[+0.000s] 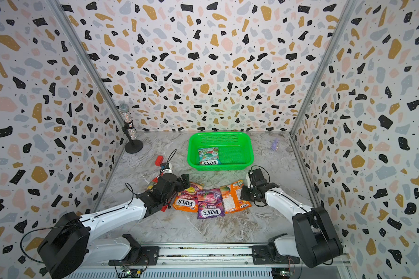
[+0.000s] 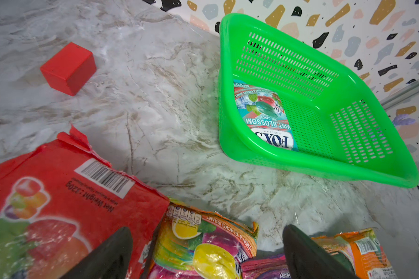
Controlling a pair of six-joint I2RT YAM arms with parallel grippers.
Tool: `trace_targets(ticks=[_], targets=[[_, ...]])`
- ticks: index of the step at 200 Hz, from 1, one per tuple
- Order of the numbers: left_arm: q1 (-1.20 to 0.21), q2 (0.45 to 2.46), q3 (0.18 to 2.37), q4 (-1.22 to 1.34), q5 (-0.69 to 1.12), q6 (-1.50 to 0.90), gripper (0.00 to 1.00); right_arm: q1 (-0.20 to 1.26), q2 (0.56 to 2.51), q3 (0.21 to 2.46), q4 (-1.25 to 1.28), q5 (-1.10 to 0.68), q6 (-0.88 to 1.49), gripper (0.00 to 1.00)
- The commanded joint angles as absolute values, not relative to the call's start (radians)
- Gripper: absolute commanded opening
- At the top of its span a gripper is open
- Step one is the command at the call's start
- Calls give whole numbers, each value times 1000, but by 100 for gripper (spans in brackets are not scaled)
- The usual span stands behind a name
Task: Put the candies in the basket
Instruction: Pick up the candy at the center of the board, then place the candy in the basket.
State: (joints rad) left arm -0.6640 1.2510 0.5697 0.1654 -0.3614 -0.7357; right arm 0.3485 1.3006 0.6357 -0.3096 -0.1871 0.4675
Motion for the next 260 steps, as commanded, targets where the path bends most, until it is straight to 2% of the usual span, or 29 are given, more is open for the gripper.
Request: trace_targets(ticks=[1,33,79,139,177,260], targets=[[-663,1249,603,209,-307,-707,100,352,1257,690,-369,-193,453,0],[-663,1260,600,215,-315,-725,100,353,1179,697,-337,-364,453,0],[-663,1248,590,196,-365,-766,100,353,1079,834,-508,-334,459,0],[-663,1183,552,179,-452,-804,100,351,1078,1063,-605,-358,470,0],[-663,1178,548,176,-459,-811,100,351,1184,1240,-627,-314,454,0],[-663,1178,555,178,-439,-805,100,348,1561,1635,-673,-152,419,0]])
